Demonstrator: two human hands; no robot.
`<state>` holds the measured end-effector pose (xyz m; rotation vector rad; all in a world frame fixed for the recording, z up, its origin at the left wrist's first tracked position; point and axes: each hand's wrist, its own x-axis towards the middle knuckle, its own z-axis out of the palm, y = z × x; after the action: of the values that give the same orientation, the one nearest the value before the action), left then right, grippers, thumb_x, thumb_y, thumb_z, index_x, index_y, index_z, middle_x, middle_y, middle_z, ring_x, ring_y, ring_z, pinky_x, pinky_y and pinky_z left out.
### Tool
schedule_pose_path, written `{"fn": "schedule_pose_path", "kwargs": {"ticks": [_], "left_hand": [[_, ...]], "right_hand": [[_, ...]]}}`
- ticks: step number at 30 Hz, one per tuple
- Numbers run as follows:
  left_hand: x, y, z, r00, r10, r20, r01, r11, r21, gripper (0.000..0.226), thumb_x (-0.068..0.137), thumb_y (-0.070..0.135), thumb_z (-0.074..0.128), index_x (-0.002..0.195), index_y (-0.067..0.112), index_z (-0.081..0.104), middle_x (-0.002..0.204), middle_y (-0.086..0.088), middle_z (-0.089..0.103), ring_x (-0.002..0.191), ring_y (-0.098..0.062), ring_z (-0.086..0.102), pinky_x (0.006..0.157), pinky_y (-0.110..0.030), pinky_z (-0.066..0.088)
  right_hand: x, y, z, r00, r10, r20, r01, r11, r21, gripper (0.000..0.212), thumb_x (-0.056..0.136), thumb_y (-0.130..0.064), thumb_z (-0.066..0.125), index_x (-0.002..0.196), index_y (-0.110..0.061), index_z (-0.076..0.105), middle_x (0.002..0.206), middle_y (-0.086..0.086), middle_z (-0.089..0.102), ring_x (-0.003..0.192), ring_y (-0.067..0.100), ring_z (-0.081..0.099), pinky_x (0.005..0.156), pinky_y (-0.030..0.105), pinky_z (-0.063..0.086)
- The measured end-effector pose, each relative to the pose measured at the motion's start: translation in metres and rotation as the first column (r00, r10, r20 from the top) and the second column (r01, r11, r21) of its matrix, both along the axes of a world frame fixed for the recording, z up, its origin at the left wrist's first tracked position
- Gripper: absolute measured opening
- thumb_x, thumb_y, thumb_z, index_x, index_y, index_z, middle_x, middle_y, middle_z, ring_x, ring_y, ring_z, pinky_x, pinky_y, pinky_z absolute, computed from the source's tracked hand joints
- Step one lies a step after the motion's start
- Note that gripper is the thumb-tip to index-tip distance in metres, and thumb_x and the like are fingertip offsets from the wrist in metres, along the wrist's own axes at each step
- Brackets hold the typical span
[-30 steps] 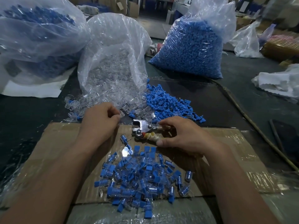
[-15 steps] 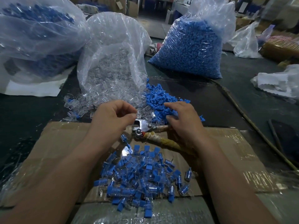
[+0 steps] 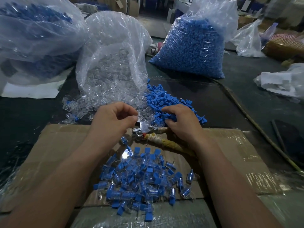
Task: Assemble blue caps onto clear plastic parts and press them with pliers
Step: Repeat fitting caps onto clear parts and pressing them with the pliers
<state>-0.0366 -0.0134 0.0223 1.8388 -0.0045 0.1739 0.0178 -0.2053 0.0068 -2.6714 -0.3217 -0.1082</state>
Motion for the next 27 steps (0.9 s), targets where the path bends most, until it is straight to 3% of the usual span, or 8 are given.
{"fn": "schedule_pose_path", "kwargs": {"ticks": [5,11,14,19,22,24,27], "left_hand": [[-0.001,0.000,-0.001,1.000,0.001,-0.010,-0.001,1.000,-0.019,0.020,0.078,0.006,0.066,0.072,0.024,0.063,0.067,0.007,0.068,0.061,-0.002,0.063,0.053,-0.014,0.048],[-0.001,0.000,-0.001,1.000,-0.002,-0.012,0.002,1.000,-0.022,0.018,0.078,0.005,0.066,0.072,0.023,0.064,0.068,0.006,0.068,0.061,-0.002,0.063,0.053,-0.012,0.047],[-0.002,0.000,-0.001,1.000,-0.007,-0.016,0.006,0.999,-0.034,0.019,0.078,0.005,0.066,0.072,0.022,0.064,0.068,0.006,0.068,0.060,-0.001,0.062,0.053,-0.009,0.045],[-0.003,-0.001,0.000,1.000,0.000,-0.011,-0.001,0.999,-0.051,0.017,0.079,0.006,0.065,0.072,0.022,0.064,0.070,0.005,0.068,0.062,-0.002,0.063,0.053,-0.009,0.046],[-0.004,-0.002,0.002,1.000,0.007,-0.001,-0.007,0.998,-0.068,0.014,0.080,0.007,0.064,0.074,0.019,0.063,0.071,0.003,0.068,0.061,-0.003,0.064,0.052,-0.010,0.047],[-0.006,-0.003,0.004,1.000,0.000,-0.001,-0.001,0.996,-0.084,0.012,0.081,0.006,0.063,0.075,0.017,0.062,0.071,0.002,0.069,0.060,-0.005,0.064,0.052,-0.012,0.048],[-0.007,-0.004,0.005,1.000,-0.003,-0.005,0.002,0.998,-0.069,0.012,0.081,0.006,0.064,0.075,0.016,0.062,0.070,0.002,0.069,0.059,-0.005,0.064,0.052,-0.013,0.050]], "right_hand": [[0.000,0.004,-0.001,0.996,0.067,-0.051,-0.068,0.997,-0.021,0.032,0.090,-0.016,0.050,0.119,-0.024,0.062,0.120,0.000,0.055,0.112,0.018,0.046,0.100,0.040,0.037],[0.004,0.003,0.000,0.998,-0.016,-0.068,0.017,1.000,0.025,0.014,0.086,-0.021,0.060,0.100,-0.020,0.066,0.083,-0.016,0.042,0.089,0.011,0.048,0.085,0.032,0.043],[0.000,0.005,0.000,1.000,0.006,-0.014,-0.005,0.998,0.062,0.010,0.088,-0.019,0.060,0.097,-0.019,0.062,0.081,-0.017,0.046,0.086,0.009,0.050,0.080,0.027,0.042],[-0.010,0.004,0.012,0.992,-0.061,0.106,0.018,0.929,0.369,0.009,0.087,-0.017,0.062,0.090,-0.025,0.058,0.077,-0.020,0.053,0.073,-0.004,0.053,0.066,0.007,0.041],[-0.025,0.009,0.023,0.990,-0.024,0.140,-0.057,0.837,0.544,0.016,0.081,-0.015,0.069,0.082,-0.030,0.063,0.074,-0.020,0.059,0.068,-0.009,0.057,0.064,0.004,0.043],[-0.036,0.016,0.026,0.987,0.038,0.155,-0.123,0.797,0.592,0.023,0.079,-0.013,0.070,0.083,-0.034,0.063,0.075,-0.022,0.061,0.069,-0.010,0.058,0.065,0.005,0.044],[-0.046,0.027,0.027,0.982,0.114,0.153,-0.183,0.790,0.585,0.023,0.080,-0.008,0.069,0.094,-0.027,0.068,0.080,-0.024,0.060,0.074,-0.009,0.060,0.067,0.006,0.045]]}}
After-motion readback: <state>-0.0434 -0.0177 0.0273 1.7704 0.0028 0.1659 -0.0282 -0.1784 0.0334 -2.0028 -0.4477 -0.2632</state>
